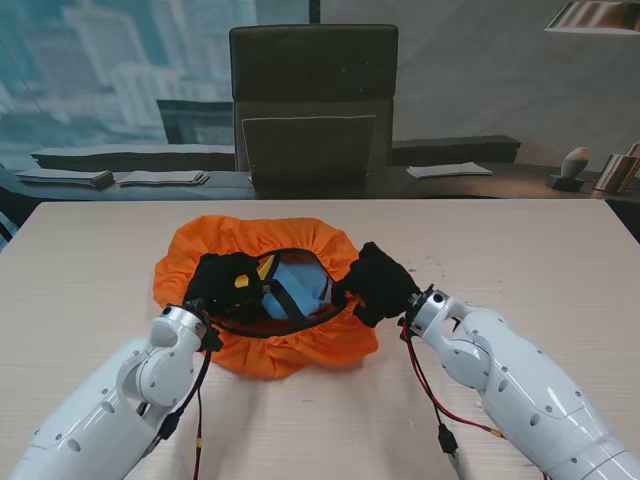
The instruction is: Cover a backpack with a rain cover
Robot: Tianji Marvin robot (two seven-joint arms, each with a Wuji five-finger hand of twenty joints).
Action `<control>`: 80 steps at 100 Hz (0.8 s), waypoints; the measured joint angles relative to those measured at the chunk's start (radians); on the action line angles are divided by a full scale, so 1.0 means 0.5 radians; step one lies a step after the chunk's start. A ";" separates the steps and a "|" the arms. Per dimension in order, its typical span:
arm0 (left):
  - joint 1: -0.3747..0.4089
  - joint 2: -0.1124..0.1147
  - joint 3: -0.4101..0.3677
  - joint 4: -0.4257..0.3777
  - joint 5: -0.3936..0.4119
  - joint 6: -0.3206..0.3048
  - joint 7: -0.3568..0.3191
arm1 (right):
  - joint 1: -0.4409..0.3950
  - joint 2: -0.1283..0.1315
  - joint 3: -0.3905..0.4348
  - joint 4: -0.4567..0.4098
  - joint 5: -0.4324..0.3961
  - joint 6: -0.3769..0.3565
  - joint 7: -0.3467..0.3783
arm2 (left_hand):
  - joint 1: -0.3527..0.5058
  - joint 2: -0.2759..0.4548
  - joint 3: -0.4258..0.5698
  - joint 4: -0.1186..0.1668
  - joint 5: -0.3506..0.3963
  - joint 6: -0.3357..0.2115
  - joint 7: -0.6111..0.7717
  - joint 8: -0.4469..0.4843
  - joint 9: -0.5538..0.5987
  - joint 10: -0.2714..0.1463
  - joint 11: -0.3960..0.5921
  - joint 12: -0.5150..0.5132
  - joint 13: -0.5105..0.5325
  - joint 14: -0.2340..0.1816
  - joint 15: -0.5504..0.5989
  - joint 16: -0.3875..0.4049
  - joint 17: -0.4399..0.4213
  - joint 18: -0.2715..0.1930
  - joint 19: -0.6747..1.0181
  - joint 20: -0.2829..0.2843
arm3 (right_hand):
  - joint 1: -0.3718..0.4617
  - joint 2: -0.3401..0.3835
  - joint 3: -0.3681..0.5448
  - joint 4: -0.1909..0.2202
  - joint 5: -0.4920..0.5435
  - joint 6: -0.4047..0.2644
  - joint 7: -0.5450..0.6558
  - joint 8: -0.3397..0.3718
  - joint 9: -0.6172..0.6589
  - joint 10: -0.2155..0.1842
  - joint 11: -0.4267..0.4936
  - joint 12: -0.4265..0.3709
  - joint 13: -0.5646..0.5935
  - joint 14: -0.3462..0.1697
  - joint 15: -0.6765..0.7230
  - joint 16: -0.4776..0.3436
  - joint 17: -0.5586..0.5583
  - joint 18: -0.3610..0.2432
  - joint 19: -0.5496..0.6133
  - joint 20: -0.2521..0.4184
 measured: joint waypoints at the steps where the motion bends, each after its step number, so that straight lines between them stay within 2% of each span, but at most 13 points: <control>1: -0.006 -0.003 0.002 0.005 0.000 0.001 0.006 | -0.006 0.001 0.004 -0.007 -0.005 -0.007 -0.001 | 0.000 0.001 0.000 0.000 0.000 0.000 0.001 0.006 0.000 0.000 0.001 0.000 -0.012 0.000 0.000 0.000 -0.002 0.000 0.000 0.000 | 0.000 0.000 0.000 0.000 0.000 0.000 0.000 0.000 0.000 0.000 0.000 0.000 0.000 0.000 0.000 0.000 0.000 0.000 0.000 0.000; 16: -0.062 -0.029 0.034 0.041 0.059 -0.012 0.081 | -0.057 0.021 0.026 -0.068 -0.143 -0.069 -0.077 | 0.006 0.043 -0.029 0.000 -0.001 0.019 0.024 0.021 0.000 0.000 0.019 0.001 -0.013 0.000 0.020 0.001 -0.022 0.000 0.001 0.000 | 0.000 0.000 0.006 0.000 0.000 0.000 0.000 0.006 0.000 0.000 0.000 0.000 0.000 0.000 -0.001 -0.021 0.004 0.000 0.000 0.000; 24: -0.078 -0.037 0.051 0.041 -0.006 -0.009 0.077 | -0.066 0.027 0.022 -0.084 -0.158 -0.076 -0.114 | 0.006 0.044 -0.050 0.000 0.002 0.018 0.025 -0.012 0.000 -0.002 0.019 0.001 -0.013 0.000 0.020 0.001 -0.029 0.000 0.001 0.000 | 0.000 0.000 0.015 0.000 0.000 0.000 0.000 0.022 0.000 0.000 0.000 0.000 0.000 0.000 -0.001 -0.027 0.005 0.000 0.000 0.000; 28: -0.088 -0.039 0.059 0.039 -0.092 -0.011 0.028 | -0.065 0.030 0.006 -0.085 -0.157 -0.062 -0.164 | 0.006 0.044 -0.050 0.000 0.003 0.013 0.025 -0.034 -0.002 -0.003 0.019 0.001 -0.059 0.004 0.000 0.001 -0.039 0.000 -0.036 -0.026 | 0.000 -0.001 0.015 0.000 0.000 0.000 0.000 0.023 0.000 0.000 0.000 -0.006 0.000 0.000 -0.002 -0.028 0.005 0.000 0.000 0.000; 32: -0.100 -0.035 0.059 0.030 -0.132 -0.025 -0.120 | -0.061 0.033 -0.023 -0.085 -0.162 -0.029 -0.242 | 0.006 0.044 -0.050 0.000 0.005 0.004 0.012 -0.040 -0.002 -0.003 -0.001 0.001 -0.100 0.002 -0.037 0.001 -0.043 0.010 -0.108 -0.060 | 0.000 -0.006 0.016 0.000 0.000 0.000 0.000 0.023 0.000 0.000 0.000 -0.007 0.000 0.000 -0.002 -0.028 0.005 0.000 0.000 0.000; 38: -0.123 -0.009 0.067 0.018 -0.052 -0.118 -0.389 | -0.050 0.034 -0.062 -0.084 -0.175 0.036 -0.313 | -0.006 0.044 -0.050 0.000 0.050 -0.042 -0.057 -0.091 -0.002 -0.029 -0.025 0.001 -0.123 -0.007 -0.072 0.001 -0.043 0.006 -0.169 -0.092 | 0.000 -0.015 0.016 0.000 0.000 0.000 0.000 0.025 0.000 0.000 0.000 -0.008 0.000 0.000 -0.002 -0.028 0.005 0.000 0.000 0.000; 43: -0.156 0.035 0.121 0.019 0.159 -0.187 -0.502 | -0.039 0.029 -0.073 -0.084 -0.177 0.056 -0.302 | -0.075 0.044 -0.050 0.000 0.093 -0.134 -0.110 -0.121 -0.002 -0.038 -0.048 0.001 -0.141 -0.013 -0.098 0.001 -0.043 0.001 -0.215 -0.112 | 0.000 -0.016 0.016 0.000 0.000 0.000 0.000 0.026 0.000 0.000 0.000 -0.008 0.000 0.000 -0.002 -0.028 0.005 0.000 0.000 0.000; 49: -0.209 0.089 0.230 0.040 0.300 -0.186 -0.525 | -0.022 0.023 -0.083 -0.083 -0.166 0.060 -0.273 | -0.098 0.044 -0.049 0.000 0.108 -0.174 -0.148 -0.148 -0.002 -0.038 -0.070 0.001 -0.170 -0.013 -0.145 -0.010 -0.043 0.000 -0.258 -0.127 | 0.000 -0.016 0.016 0.000 0.000 0.000 0.000 0.027 0.000 0.000 0.000 -0.008 0.000 0.000 -0.002 -0.028 0.005 0.000 0.000 0.000; 53: -0.256 0.108 0.313 0.089 0.293 -0.170 -0.485 | -0.011 0.019 -0.092 -0.082 -0.142 0.063 -0.252 | -0.121 0.044 -0.047 0.000 0.129 -0.213 -0.185 -0.201 -0.002 -0.038 -0.073 0.001 -0.170 -0.013 -0.145 -0.010 -0.043 0.000 -0.261 -0.127 | 0.000 -0.016 0.016 0.000 0.000 0.000 0.000 0.028 0.000 0.000 0.000 -0.008 0.000 0.000 -0.002 -0.028 0.003 0.000 0.000 0.000; 57: -0.308 0.109 0.386 0.166 0.252 -0.162 -0.428 | -0.002 0.014 -0.100 -0.082 -0.111 0.063 -0.237 | -0.123 0.044 -0.048 0.000 0.116 -0.248 -0.239 -0.379 -0.035 -0.044 -0.104 0.017 -0.185 -0.013 -0.152 -0.022 -0.043 0.000 -0.263 -0.127 | 0.000 -0.017 0.016 0.000 0.000 0.000 0.000 0.029 0.000 0.000 0.000 -0.008 0.000 0.000 -0.002 -0.028 0.003 0.000 0.000 0.000; 62: -0.346 0.101 0.409 0.225 0.184 -0.179 -0.487 | 0.014 0.012 -0.122 -0.080 -0.105 0.072 -0.241 | -0.250 0.062 -0.017 0.000 -0.137 -0.271 -0.531 -0.583 -0.207 -0.064 -0.154 -0.020 -0.306 -0.009 -0.234 -0.048 -0.042 -0.001 -0.321 -0.153 | 0.000 -0.017 0.016 0.000 0.000 0.000 0.000 0.029 0.000 0.000 0.000 -0.012 0.000 0.000 -0.002 -0.028 0.003 0.000 0.000 0.000; 72: -0.294 0.109 0.237 0.111 0.164 -0.300 -0.932 | 0.065 0.013 -0.186 -0.058 -0.178 0.113 -0.273 | -0.438 0.034 -0.058 0.007 -0.808 -0.238 -0.955 -0.800 -0.547 0.050 -0.323 -0.092 -0.491 -0.008 -0.347 -0.100 -0.032 -0.014 -0.339 -0.165 | 0.000 -0.017 0.016 0.000 0.000 -0.001 0.000 0.036 0.000 0.000 -0.015 -0.032 0.000 0.000 -0.027 -0.031 0.002 0.000 0.000 0.000; 80: -0.168 0.116 0.064 -0.052 0.121 -0.326 -0.927 | 0.084 0.011 -0.194 -0.046 -0.182 0.120 -0.269 | -0.439 -0.034 -0.079 0.016 -1.025 -0.216 -1.032 -0.845 -0.639 0.066 -0.343 -0.093 -0.515 -0.014 -0.356 -0.100 -0.031 -0.048 -0.297 -0.108 | 0.000 -0.017 0.016 0.000 0.000 -0.002 0.000 0.047 0.000 0.000 -0.024 -0.035 0.000 -0.001 -0.047 -0.031 -0.001 0.000 0.000 0.000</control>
